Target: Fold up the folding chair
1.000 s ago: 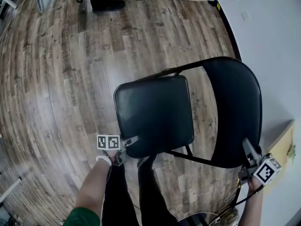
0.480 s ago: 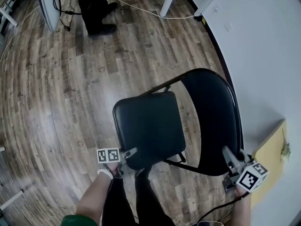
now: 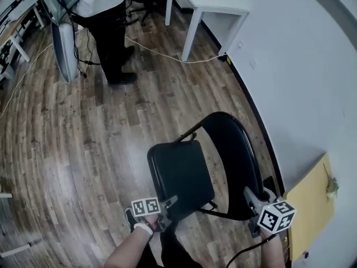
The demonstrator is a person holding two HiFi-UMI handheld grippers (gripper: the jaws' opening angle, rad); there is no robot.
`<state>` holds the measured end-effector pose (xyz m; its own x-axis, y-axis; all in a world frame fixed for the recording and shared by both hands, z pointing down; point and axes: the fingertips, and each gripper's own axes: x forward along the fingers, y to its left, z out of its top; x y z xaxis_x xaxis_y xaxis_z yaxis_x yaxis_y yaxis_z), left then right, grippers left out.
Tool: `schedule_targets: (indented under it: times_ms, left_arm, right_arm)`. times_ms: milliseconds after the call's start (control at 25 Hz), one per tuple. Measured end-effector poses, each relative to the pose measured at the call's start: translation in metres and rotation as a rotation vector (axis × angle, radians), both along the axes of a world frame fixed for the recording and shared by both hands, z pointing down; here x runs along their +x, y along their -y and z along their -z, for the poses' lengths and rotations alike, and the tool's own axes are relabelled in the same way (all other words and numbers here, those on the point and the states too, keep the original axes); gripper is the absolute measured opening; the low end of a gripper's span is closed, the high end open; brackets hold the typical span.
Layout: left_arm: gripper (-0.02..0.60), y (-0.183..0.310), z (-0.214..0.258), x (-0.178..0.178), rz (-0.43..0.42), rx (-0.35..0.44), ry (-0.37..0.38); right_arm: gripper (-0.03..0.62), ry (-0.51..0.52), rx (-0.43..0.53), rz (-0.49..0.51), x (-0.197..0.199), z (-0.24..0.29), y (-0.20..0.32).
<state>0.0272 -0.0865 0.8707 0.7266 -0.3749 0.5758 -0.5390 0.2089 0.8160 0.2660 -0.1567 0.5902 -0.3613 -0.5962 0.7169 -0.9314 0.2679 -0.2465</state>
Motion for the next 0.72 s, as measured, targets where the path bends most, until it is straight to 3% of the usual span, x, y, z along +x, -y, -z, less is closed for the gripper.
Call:
schedule_targets:
  times_ms: [240,520,720]
  left_arm:
    - [0.423,0.018,0.057,0.062,0.007,0.019,0.026]
    - [0.425,0.027,0.091,0.107,0.008,0.013,0.052]
    - [0.423,0.036,0.108,0.143,-0.039,-0.010,0.100]
  right_arm:
    - [0.082,-0.018,0.002,0.010,0.020,0.025,0.003]
    - [0.075,-0.016,0.000,0.024,0.030,0.040,-0.002]
    - [0.075,-0.051,0.015,0.024,0.037,0.053,0.000]
